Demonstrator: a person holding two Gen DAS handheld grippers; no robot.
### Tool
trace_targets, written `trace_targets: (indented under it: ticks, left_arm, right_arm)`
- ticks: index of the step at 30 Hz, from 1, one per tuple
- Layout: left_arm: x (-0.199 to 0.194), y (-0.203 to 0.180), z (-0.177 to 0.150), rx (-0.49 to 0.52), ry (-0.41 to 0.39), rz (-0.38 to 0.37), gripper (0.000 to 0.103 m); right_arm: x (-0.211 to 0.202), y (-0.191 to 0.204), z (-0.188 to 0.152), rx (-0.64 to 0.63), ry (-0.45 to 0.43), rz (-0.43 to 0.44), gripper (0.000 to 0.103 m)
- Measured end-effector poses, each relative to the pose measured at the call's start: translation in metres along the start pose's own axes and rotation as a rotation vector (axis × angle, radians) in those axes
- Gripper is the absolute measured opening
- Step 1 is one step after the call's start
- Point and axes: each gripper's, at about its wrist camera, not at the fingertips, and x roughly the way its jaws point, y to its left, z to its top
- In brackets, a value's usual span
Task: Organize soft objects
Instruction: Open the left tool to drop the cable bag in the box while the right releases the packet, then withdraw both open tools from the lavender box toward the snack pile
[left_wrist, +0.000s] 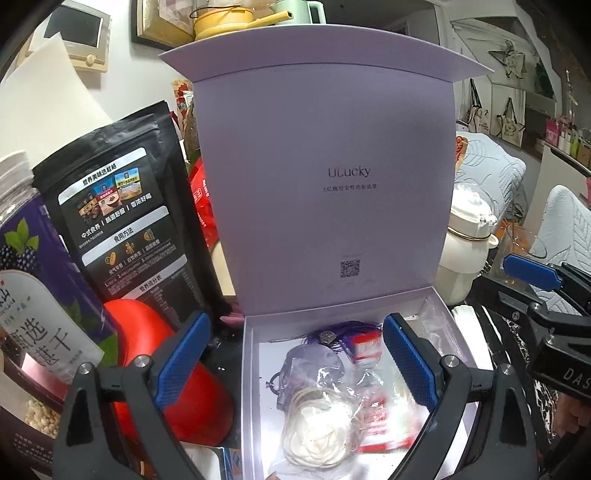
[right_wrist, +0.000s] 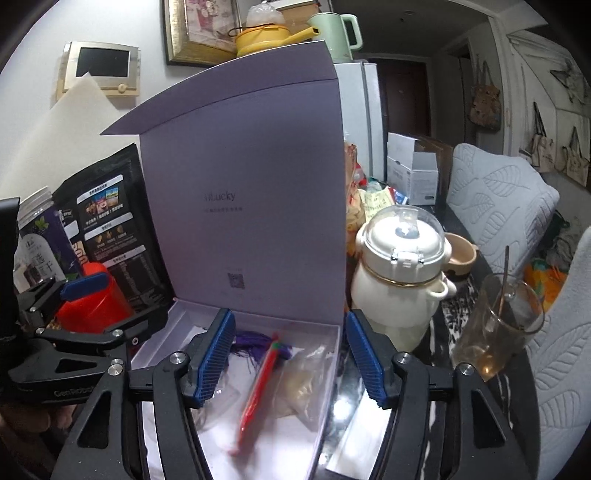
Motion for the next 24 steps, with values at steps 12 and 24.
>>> trace_targets:
  ticks: [12,24]
  left_arm:
    - [-0.024,-0.009,0.006,0.028,-0.044,-0.03,0.096]
    - [-0.085,-0.02,0.02,0.064,-0.133,-0.014,0.096]
  right_arm:
    - [-0.01,-0.006,0.004,0.007,0.019,-0.02,0.063]
    - [-0.057,-0.002,0.018,-0.01,-0.033,-0.02,0.063]
